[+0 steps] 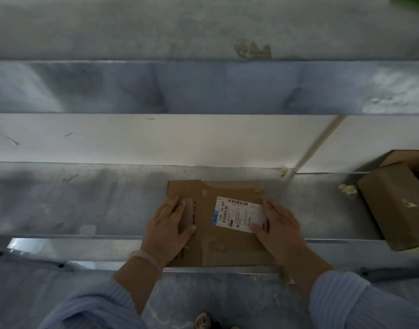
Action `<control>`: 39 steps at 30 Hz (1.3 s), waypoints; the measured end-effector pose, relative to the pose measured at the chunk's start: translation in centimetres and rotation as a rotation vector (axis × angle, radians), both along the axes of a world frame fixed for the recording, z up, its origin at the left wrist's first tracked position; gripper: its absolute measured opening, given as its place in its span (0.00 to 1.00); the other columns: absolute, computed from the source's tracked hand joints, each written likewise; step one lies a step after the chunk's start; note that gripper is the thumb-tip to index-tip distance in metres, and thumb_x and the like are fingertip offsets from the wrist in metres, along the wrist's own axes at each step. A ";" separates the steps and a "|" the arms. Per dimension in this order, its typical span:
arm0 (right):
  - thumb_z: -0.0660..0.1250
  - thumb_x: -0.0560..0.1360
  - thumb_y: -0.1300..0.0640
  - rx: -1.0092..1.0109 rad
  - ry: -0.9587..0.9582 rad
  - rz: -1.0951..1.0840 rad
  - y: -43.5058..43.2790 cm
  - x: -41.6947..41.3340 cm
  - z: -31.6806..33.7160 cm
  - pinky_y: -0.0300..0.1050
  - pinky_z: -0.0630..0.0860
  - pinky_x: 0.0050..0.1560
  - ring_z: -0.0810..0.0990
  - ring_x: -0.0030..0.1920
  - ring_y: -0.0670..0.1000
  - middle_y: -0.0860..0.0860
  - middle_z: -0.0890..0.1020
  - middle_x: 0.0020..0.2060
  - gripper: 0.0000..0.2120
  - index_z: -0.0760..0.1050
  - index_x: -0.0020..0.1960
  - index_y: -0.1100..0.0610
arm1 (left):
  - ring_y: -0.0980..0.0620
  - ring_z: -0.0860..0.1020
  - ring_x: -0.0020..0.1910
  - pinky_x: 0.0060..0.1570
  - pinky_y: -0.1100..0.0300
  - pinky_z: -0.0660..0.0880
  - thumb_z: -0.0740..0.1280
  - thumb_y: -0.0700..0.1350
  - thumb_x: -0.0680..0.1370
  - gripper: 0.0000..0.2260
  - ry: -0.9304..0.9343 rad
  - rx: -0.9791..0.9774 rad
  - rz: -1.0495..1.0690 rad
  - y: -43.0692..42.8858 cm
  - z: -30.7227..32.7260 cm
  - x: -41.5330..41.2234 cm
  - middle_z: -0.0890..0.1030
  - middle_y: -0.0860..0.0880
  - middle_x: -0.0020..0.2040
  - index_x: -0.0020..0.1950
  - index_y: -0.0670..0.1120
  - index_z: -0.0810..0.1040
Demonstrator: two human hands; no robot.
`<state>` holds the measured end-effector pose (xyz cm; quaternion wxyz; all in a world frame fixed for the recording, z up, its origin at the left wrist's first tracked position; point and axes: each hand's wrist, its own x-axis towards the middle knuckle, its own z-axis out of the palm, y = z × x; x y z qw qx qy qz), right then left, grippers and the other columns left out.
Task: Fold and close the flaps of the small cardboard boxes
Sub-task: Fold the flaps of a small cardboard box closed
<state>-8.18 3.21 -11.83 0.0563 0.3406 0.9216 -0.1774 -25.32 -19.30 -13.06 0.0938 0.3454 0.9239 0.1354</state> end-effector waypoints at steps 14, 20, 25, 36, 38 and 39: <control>0.74 0.69 0.43 -0.480 0.246 -0.194 -3.5 0.1 2.3 0.40 0.74 0.43 0.77 0.46 0.47 0.45 0.78 0.47 0.25 0.74 0.60 0.54 | 0.50 0.79 0.45 0.44 0.58 0.75 0.75 0.55 0.69 0.27 -0.507 0.348 0.727 -7.0 2.6 5.0 0.80 0.47 0.51 0.62 0.46 0.70; 0.76 0.69 0.46 -0.597 0.293 -0.091 -9.5 -5.1 3.1 0.47 0.79 0.47 0.79 0.47 0.49 0.47 0.79 0.47 0.20 0.72 0.55 0.50 | 0.50 0.78 0.45 0.45 0.56 0.75 0.75 0.54 0.70 0.25 -0.370 0.429 0.785 -14.2 5.5 2.6 0.78 0.50 0.48 0.62 0.47 0.72; 0.74 0.72 0.50 -0.597 0.333 0.018 -16.2 -11.3 3.7 0.41 0.72 0.39 0.77 0.43 0.47 0.46 0.78 0.43 0.14 0.72 0.52 0.50 | 0.55 0.77 0.42 0.39 0.60 0.73 0.74 0.54 0.70 0.25 -0.297 0.488 0.841 -22.0 6.3 -1.0 0.77 0.53 0.45 0.62 0.47 0.72; 0.74 0.71 0.49 -0.614 0.318 0.053 -35.3 -23.7 3.4 0.38 0.68 0.35 0.76 0.44 0.48 0.46 0.77 0.44 0.17 0.72 0.54 0.54 | 0.58 0.72 0.39 0.38 0.65 0.71 0.74 0.52 0.71 0.26 -0.235 0.438 0.900 -40.7 7.6 -12.2 0.75 0.55 0.47 0.64 0.47 0.71; 0.74 0.71 0.48 -0.607 0.298 0.054 -36.8 -25.6 3.2 0.39 0.70 0.36 0.78 0.45 0.47 0.46 0.80 0.45 0.18 0.75 0.55 0.54 | 0.56 0.74 0.42 0.43 0.61 0.73 0.74 0.53 0.70 0.26 -0.267 0.441 0.889 -42.4 7.5 -14.4 0.76 0.55 0.48 0.65 0.47 0.72; 0.74 0.70 0.47 -0.612 0.292 0.053 -37.3 -26.5 3.1 0.39 0.72 0.38 0.79 0.45 0.47 0.46 0.81 0.46 0.18 0.76 0.56 0.53 | 0.56 0.74 0.42 0.43 0.61 0.73 0.74 0.52 0.70 0.26 -0.275 0.445 0.881 -43.0 7.4 -15.6 0.76 0.55 0.47 0.64 0.47 0.72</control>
